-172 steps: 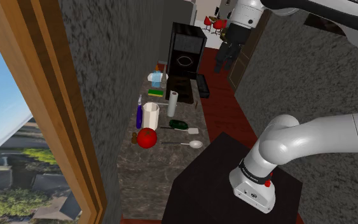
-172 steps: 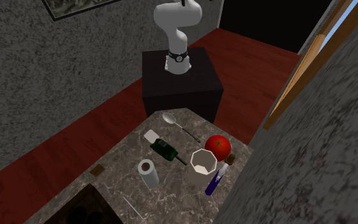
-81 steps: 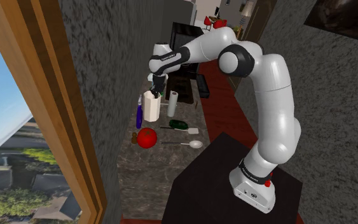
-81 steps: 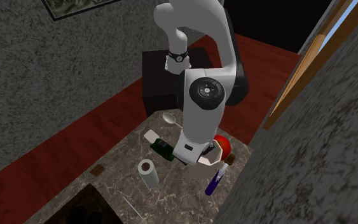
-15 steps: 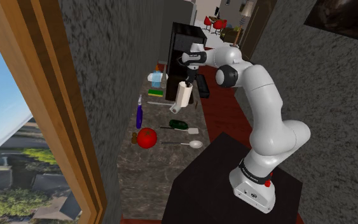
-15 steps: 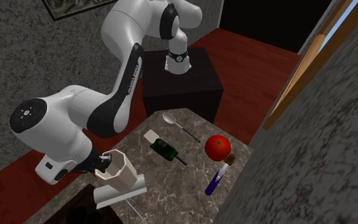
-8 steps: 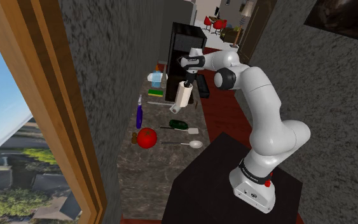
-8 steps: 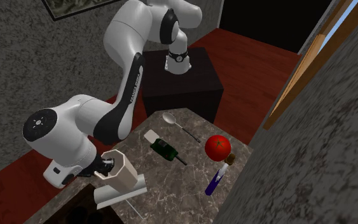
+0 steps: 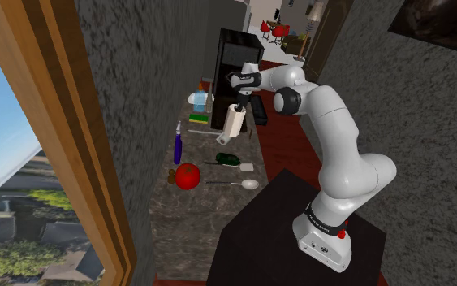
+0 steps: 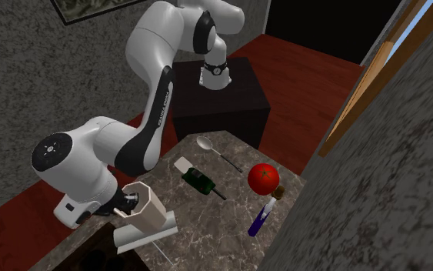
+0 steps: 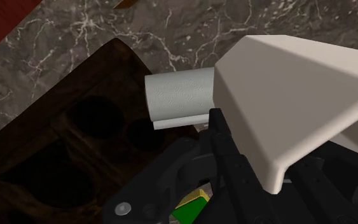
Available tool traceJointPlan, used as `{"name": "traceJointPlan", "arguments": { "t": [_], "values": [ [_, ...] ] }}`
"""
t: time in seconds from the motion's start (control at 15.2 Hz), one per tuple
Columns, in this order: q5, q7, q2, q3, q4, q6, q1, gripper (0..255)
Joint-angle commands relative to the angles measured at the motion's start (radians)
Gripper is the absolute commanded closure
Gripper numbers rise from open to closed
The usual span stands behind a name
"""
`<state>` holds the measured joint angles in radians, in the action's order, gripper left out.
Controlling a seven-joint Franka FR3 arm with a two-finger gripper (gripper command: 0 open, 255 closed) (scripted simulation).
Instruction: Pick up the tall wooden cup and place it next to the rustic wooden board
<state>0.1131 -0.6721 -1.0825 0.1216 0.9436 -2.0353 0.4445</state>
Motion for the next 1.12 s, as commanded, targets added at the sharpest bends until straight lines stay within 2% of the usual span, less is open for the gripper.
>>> {"name": "traceJointPlan", "arguments": {
  "t": [0.0,0.13,0.2,0.26,0.4,0.53,0.79,1.06],
  "values": [
    [-0.003,0.005,-0.032,0.002,0.002,0.001,-0.001,255],
    [-0.002,0.005,-0.032,0.002,0.002,0.001,-0.001,255],
    [-0.002,0.007,-0.018,0.002,0.036,-0.02,-0.006,0],
    [-0.002,0.006,-0.033,0.002,0.018,-0.016,-0.003,0],
    [-0.001,0.005,0.011,0.003,0.095,-0.049,-0.01,0],
    [-0.003,0.005,-0.032,0.002,0.002,0.001,-0.001,0],
    [-0.007,0.007,0.04,0.006,0.003,0.071,-0.004,0],
    [-0.007,0.007,0.04,0.006,0.003,0.071,-0.004,0]
  ]
}}
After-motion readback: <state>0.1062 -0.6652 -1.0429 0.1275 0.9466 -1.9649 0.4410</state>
